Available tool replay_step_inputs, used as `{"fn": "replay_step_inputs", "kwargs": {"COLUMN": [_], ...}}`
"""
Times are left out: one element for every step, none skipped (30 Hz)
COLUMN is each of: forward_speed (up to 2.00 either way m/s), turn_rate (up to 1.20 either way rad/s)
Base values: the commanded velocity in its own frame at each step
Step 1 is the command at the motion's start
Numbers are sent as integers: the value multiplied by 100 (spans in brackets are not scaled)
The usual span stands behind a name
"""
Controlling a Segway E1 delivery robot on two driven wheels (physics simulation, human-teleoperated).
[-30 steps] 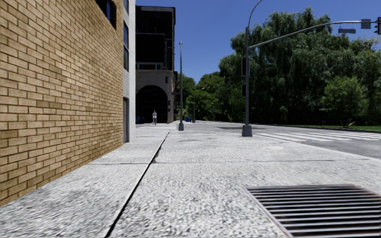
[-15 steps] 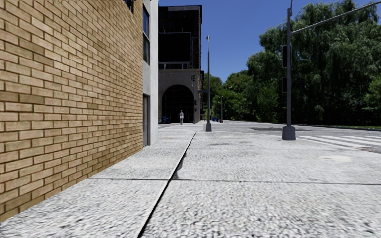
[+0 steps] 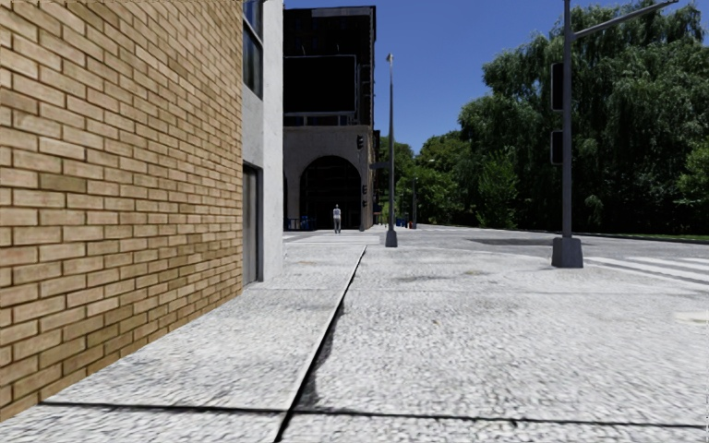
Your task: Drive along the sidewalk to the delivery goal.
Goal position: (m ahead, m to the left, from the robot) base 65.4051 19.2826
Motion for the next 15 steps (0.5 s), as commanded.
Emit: {"fn": "replay_step_inputs", "kwargs": {"forward_speed": [200, 200, 200, 200, 200, 200, 200, 200, 200, 200, 200, 200, 200, 200, 200], "turn_rate": [0, 0, 0, 0, 0, 0, 0, 0, 0, 0, 0, 0, 0, 0, 0]}}
